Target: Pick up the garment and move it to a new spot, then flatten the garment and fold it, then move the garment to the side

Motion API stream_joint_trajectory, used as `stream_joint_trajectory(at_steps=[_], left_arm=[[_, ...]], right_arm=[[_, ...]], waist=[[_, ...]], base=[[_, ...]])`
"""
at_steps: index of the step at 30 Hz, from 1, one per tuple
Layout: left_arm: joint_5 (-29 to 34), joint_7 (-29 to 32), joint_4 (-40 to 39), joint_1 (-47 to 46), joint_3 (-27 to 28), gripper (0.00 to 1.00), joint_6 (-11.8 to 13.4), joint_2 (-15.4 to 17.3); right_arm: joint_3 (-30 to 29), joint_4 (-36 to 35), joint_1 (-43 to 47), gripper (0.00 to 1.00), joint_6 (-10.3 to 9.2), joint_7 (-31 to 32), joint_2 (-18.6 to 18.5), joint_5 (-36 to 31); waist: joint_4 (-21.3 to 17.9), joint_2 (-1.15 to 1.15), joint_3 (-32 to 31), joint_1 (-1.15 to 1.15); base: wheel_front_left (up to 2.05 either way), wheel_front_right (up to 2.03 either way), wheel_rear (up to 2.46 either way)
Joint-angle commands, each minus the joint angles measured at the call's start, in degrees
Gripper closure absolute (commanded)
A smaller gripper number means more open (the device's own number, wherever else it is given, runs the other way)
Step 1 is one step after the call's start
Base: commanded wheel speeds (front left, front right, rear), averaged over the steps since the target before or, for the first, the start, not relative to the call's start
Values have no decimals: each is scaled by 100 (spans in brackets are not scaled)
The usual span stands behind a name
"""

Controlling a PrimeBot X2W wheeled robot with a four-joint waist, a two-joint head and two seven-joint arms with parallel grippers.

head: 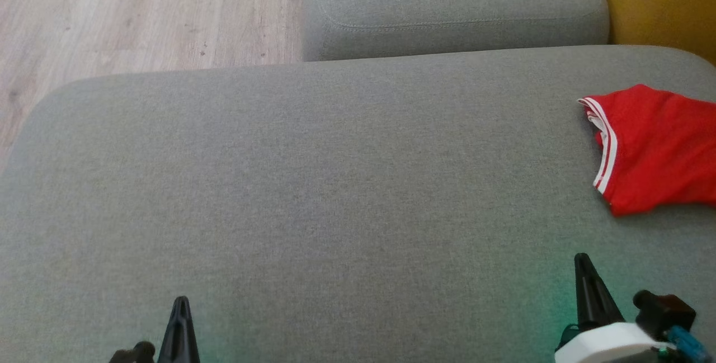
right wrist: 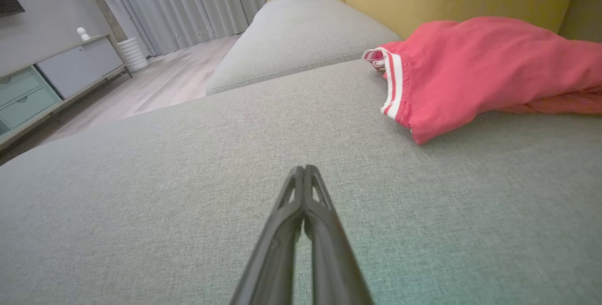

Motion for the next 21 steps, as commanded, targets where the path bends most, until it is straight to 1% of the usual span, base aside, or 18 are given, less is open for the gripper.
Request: stream_joint_trajectory(at_steps=[1,21], left_arm=[[-211,38,-199,-224,89,100,-46,2],[-1472,341,-279,-409,244,100,-190,1]], right_arm=[[-50,-211,-222,100,5,61,-7,232],[-129,-286,-378,100,11,371,-14,1547]], waist=[[-3,0,1,0],[-27,0,11,0]], base=[[0,0,0],[0,0,0]])
